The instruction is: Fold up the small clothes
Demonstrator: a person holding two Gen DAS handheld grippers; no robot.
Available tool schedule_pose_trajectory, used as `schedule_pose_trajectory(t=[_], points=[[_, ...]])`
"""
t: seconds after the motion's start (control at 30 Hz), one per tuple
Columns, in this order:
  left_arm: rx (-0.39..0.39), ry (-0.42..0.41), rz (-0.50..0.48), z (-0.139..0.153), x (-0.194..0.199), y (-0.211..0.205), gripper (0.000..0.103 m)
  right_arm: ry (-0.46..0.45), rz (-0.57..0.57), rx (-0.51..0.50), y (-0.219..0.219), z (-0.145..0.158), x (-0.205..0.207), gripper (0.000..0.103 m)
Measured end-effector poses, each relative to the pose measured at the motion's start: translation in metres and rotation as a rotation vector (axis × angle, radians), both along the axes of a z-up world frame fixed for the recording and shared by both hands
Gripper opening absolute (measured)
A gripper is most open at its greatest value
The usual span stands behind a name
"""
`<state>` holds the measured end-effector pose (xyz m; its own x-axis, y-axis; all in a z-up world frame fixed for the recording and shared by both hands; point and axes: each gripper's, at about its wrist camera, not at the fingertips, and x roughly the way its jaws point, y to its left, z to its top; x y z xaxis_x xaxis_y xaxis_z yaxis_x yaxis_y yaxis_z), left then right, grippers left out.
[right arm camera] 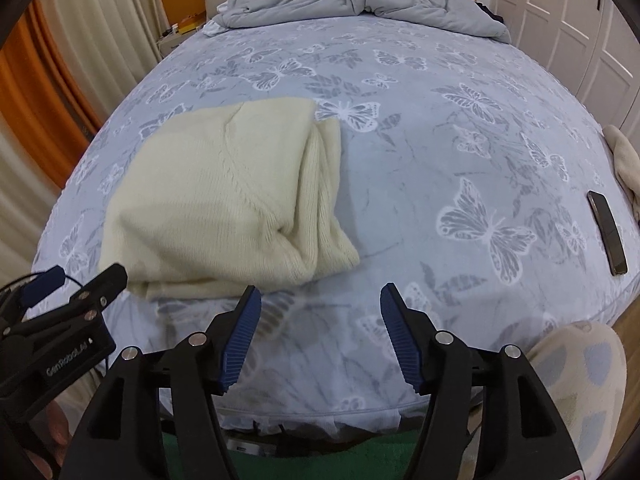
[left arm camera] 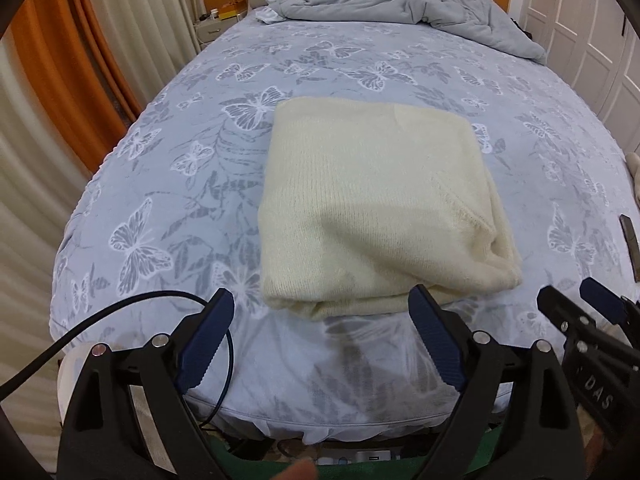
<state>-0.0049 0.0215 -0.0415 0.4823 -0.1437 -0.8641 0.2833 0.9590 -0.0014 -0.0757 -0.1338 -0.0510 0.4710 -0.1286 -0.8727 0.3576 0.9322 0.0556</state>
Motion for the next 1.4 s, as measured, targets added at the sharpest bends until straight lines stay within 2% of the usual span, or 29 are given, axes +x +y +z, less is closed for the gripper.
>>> schedule_pose_trajectory(t=[0.37, 0.53, 0.73, 1.07, 1.2, 1.4], points=[[0.031, 0.018, 0.034, -0.014, -0.018, -0.004, 0.087, 0.03, 0.015, 0.01, 0.006, -0.013, -0.012, 0.061], [0.062, -0.013, 0.026, -0.015, -0.027, -0.009, 0.087, 0.035, 0.027, 0.005, 0.011, -0.014, -0.014, 0.062], [0.043, 0.02, 0.038, -0.017, -0.027, -0.008, 0.087, 0.038, 0.029, 0.0, 0.015, -0.015, -0.016, 0.062], [0.046, 0.022, 0.028, -0.017, -0.029, -0.007, 0.087, 0.046, 0.028, 0.006, 0.016, -0.017, -0.015, 0.062], [0.073, 0.026, 0.044, -0.019, -0.027, -0.004, 0.098, 0.054, 0.023, 0.017, 0.013, -0.019, -0.016, 0.062], [0.074, 0.036, 0.048, -0.023, -0.028, -0.002, 0.098, 0.059, 0.034, 0.014, 0.013, -0.021, -0.016, 0.062]])
